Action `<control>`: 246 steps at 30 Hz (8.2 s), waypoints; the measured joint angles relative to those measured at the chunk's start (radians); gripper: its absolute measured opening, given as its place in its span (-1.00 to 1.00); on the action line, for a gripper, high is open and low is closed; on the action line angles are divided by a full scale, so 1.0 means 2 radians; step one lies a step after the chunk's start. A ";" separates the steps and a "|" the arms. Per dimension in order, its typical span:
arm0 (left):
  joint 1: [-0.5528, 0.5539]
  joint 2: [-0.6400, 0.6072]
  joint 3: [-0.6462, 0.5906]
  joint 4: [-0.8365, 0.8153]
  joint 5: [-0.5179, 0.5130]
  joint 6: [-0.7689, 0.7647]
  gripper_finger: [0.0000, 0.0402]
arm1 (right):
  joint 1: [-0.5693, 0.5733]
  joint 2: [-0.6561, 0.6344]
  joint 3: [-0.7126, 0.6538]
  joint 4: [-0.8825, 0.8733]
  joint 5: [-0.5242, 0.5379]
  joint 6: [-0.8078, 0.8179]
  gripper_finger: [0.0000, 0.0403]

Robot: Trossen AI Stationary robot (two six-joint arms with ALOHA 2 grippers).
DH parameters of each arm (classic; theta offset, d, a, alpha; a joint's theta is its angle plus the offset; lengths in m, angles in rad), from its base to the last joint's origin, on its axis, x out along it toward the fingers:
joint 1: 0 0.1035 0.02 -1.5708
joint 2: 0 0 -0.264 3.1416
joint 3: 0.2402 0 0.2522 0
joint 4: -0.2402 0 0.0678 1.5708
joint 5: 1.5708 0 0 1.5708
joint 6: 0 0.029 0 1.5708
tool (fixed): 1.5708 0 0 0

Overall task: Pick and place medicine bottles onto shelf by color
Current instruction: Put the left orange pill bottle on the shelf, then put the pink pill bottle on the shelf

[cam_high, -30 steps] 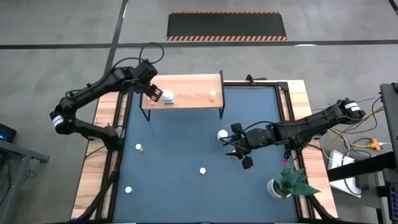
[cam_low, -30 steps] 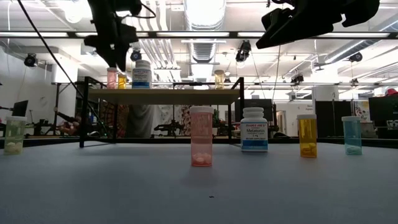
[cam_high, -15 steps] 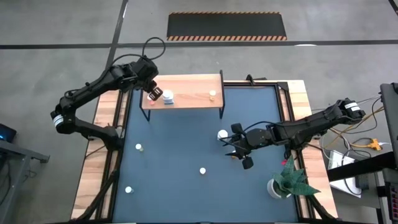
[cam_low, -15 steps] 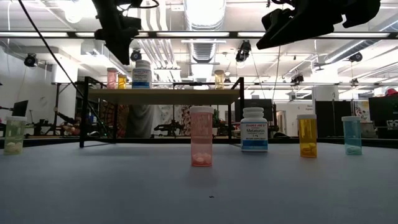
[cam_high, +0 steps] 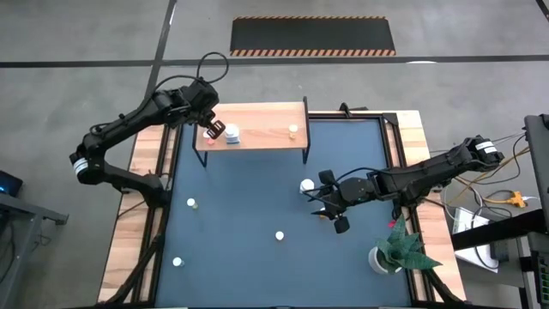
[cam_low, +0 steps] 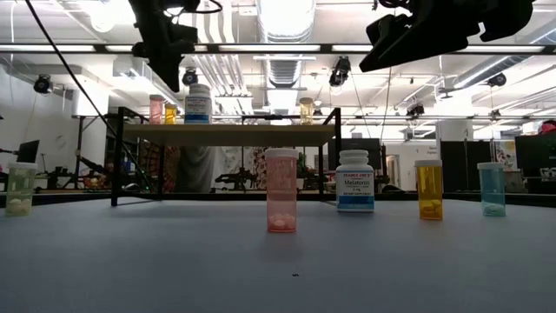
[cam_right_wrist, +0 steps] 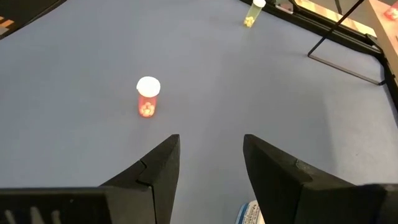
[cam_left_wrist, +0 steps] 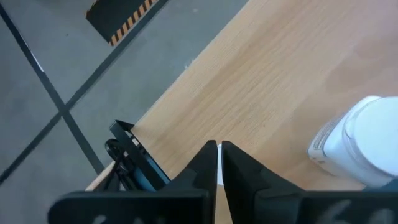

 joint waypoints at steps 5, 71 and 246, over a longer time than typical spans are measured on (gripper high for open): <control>0.000 0.000 -0.023 0.005 0.000 -0.005 -0.97 | 0.000 0.000 0.000 0.000 0.000 0.000 -0.16; -0.001 -0.013 -0.043 -0.012 -0.011 -0.057 -0.97 | 0.000 0.000 -0.001 0.000 0.002 0.004 -0.16; -0.580 -0.313 -0.429 0.695 -0.123 0.196 -0.97 | -0.278 0.479 0.749 -0.364 -0.064 0.104 -0.20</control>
